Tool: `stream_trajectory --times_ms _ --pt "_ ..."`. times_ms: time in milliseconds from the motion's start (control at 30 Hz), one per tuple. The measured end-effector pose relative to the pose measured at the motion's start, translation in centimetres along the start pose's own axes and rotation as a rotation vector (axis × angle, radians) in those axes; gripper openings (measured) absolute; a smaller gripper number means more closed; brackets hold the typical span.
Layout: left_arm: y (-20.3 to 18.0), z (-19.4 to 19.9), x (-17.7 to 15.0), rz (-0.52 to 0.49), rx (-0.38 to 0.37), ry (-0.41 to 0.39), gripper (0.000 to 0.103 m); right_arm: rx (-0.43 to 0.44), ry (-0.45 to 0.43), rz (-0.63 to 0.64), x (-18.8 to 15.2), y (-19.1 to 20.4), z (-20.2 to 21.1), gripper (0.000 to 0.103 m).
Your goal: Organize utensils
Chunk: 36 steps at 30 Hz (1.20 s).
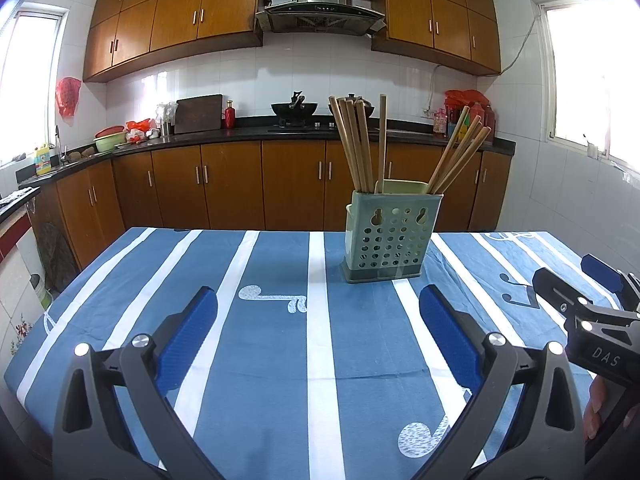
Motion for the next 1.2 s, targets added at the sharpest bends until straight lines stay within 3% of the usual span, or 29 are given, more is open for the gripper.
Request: stream_trajectory --times_ms 1200 --pt "0.11 -0.81 -0.42 0.008 -0.003 0.020 0.099 -0.001 0.003 -0.004 0.13 0.18 0.03 0.101"
Point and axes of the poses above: each gripper's, at about its wrist camera, not at the fingertips, and z roughly against the way its jaws point, y to its left, x to its top, the point moved 3 cm from there along -z, roughly the way its jaws point, and after that the axes turned 10 degrees about -x, right-handed, at the moved point
